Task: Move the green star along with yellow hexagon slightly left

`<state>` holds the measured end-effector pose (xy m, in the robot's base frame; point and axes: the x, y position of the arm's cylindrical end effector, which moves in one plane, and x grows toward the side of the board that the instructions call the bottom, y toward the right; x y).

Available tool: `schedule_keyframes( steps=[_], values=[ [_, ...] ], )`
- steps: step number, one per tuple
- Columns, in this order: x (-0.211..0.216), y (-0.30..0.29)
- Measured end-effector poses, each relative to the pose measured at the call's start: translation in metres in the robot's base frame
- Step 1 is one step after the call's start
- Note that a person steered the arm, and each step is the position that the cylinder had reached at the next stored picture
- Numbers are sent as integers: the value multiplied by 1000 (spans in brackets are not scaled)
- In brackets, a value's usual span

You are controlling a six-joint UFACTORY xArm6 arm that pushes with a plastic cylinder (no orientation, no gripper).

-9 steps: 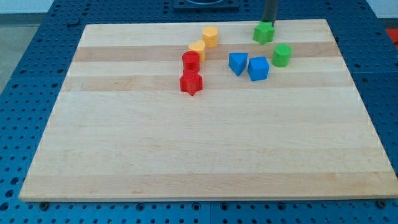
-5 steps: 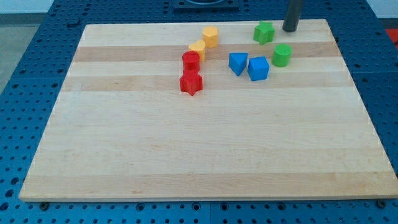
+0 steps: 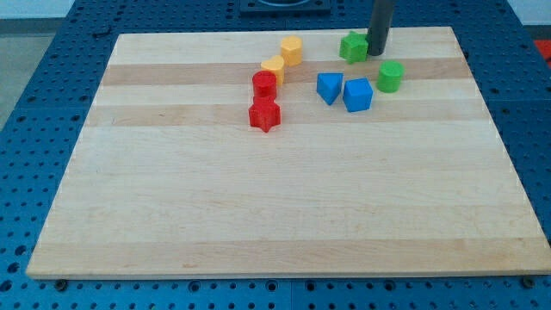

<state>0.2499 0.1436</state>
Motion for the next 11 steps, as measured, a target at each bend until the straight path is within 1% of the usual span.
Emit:
schedule_keyframes(
  steps=[8, 11],
  values=[
    [0, -71],
    [0, -80]
  ],
)
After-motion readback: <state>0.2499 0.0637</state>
